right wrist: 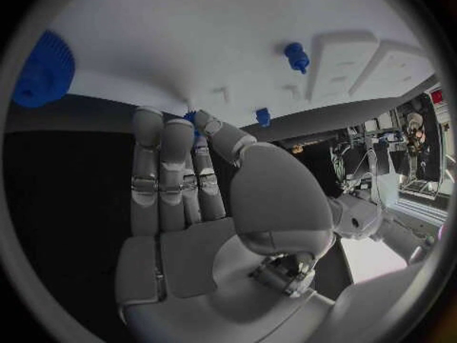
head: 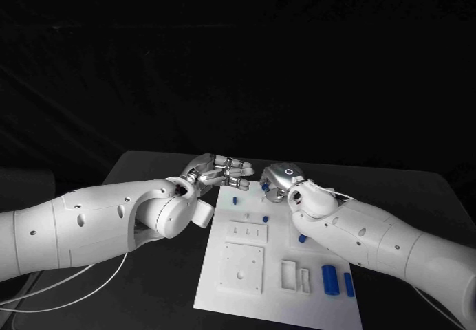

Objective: Assemble the parts on the task board

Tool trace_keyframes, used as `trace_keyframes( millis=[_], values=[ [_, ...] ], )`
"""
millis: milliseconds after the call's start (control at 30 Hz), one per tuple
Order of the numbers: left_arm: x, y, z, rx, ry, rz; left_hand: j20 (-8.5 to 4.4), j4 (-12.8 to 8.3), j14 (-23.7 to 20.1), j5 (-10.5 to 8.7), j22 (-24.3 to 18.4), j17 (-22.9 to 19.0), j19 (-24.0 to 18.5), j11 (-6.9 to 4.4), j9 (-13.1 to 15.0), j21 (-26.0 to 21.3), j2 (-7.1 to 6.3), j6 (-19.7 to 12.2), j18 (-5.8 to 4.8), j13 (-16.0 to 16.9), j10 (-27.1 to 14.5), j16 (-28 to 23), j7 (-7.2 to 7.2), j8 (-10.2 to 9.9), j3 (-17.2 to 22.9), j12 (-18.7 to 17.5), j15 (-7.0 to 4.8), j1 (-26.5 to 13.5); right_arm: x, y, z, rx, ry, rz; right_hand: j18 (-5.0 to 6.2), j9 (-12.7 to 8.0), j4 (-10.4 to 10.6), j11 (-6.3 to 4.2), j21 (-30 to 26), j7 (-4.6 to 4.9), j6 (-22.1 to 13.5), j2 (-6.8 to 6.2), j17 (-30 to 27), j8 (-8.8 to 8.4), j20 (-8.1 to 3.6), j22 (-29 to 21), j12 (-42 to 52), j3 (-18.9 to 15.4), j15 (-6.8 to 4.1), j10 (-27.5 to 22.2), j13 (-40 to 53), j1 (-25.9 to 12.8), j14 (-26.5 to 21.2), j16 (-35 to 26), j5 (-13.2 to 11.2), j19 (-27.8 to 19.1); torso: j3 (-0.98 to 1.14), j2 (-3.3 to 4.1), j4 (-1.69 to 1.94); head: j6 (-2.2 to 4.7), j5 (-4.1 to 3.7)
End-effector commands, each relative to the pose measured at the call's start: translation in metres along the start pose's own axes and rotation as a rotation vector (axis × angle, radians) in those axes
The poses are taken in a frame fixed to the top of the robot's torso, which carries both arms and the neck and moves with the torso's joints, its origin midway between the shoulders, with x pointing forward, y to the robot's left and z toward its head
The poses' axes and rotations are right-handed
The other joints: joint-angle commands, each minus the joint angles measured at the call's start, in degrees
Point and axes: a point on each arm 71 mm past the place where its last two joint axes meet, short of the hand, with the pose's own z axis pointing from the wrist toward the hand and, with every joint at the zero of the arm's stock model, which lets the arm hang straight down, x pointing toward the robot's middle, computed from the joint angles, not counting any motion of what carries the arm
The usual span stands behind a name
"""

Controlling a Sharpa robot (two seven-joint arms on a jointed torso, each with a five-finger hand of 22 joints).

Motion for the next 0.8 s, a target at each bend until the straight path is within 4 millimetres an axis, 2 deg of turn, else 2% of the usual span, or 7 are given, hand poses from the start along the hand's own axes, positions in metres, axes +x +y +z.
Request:
trace_keyframes(
  millis=[33,233,333,467,633,800],
  values=[
    [0.002,-0.0019,0.0008,0.009,0.013,0.001,0.06,-0.04,-0.06,-0.12,-0.06,-0.07,0.13,-0.15,0.08,-0.01,0.14,-0.07,-0.16,0.07,-0.44,-0.17,-0.06,-0.15,0.01,-0.18,0.01,0.01,0.0019,0.0005,0.0002,-0.006,0.021,-0.007,0.58,0.06,-0.07,-1.3,-0.19,0.16,0.39,0.43,-0.05,0.17,-0.07,0.04,0.05,0.11,-0.3,1.68,0.07,0.01,0.08,-0.2,0.4,0.41,0.02,-0.04,-0.07,-0.08,0.01],
    [0.0021,-0.0019,0.001,0.009,0.013,0.001,0.06,-0.04,-0.06,-0.12,-0.06,-0.07,0.13,-0.15,0.08,-0.01,0.14,-0.07,-0.16,0.07,-0.44,-0.17,-0.06,-0.15,0.01,-0.18,0.01,0.01,0.0042,-0.0012,0.0002,0.0,0.043,-0.01,0.62,0.05,-0.02,-1.23,-1.26,0.23,0.12,0.45,-0.19,0.16,-0.01,0.15,0.05,-0.17,-0.24,1.37,0.07,-0.14,0.04,-0.41,0.67,0.41,0.02,-0.05,-0.01,-0.19,-0.01],
    [0.0022,-0.0019,0.001,0.009,0.013,0.001,0.06,-0.04,-0.06,-0.12,-0.06,-0.07,0.13,-0.15,0.08,-0.01,0.14,-0.07,-0.16,0.07,-0.44,-0.17,-0.06,-0.15,0.01,-0.18,0.01,0.01,0.005,-0.0014,0.0003,0.001,0.052,-0.009,0.64,0.05,-0.03,-1.19,-1.63,0.28,-0.02,0.37,-0.23,0.17,-0.01,0.24,0.05,-0.45,-0.24,1.22,0.07,-0.26,0.07,-0.48,1.55,0.48,-0.01,-0.04,0.0,-0.17,-0.05],
    [0.0022,-0.0018,0.0011,0.008,0.013,0.001,0.06,-0.04,-0.06,-0.12,-0.06,-0.07,0.13,-0.15,0.08,-0.01,0.14,-0.07,-0.16,0.07,-0.44,-0.17,-0.06,-0.15,0.01,-0.18,0.01,0.01,0.0054,-0.0016,0.0005,0.002,0.055,-0.008,0.67,0.05,-0.04,-1.12,-2.22,0.34,-0.28,0.5,-0.25,0.18,0.07,0.49,0.05,-0.96,-0.18,0.93,0.07,-0.24,0.09,-0.54,1.51,0.66,0.04,-0.04,-0.01,-0.14,0.04],
    [0.0025,-0.0018,0.0013,0.007,0.014,0.001,0.04,0.08,-0.05,-0.06,-0.24,-0.06,0.17,-0.14,0.07,0.07,0.08,-0.14,-0.15,0.07,-0.49,-0.12,-0.06,-0.15,0.11,-0.18,0.0,0.14,0.0058,-0.0018,0.0007,0.003,0.055,-0.007,0.66,0.01,-0.06,-1.0,-2.54,0.46,-0.68,0.54,-0.26,0.15,0.15,0.6,0.04,-1.04,-0.06,0.52,0.06,-0.16,0.11,-0.56,0.63,0.7,-0.09,-0.02,-0.03,-0.01,0.17],
    [0.0025,-0.0017,0.0015,0.007,0.014,0.001,0.04,0.08,-0.05,-0.06,-0.24,-0.06,0.17,-0.14,0.07,0.07,0.08,-0.14,-0.15,0.07,-0.49,-0.12,-0.06,-0.15,0.11,-0.18,0.0,0.14,0.0066,-0.0019,0.0008,0.005,0.06,-0.006,0.71,-0.01,-0.09,-0.86,-3.16,0.57,-1.08,0.44,-0.29,0.14,0.26,0.65,0.04,-1.55,0.06,0.01,0.05,-0.15,0.09,-0.6,0.61,0.77,-0.01,0.0,-0.03,-0.06,0.13]
  ],
)
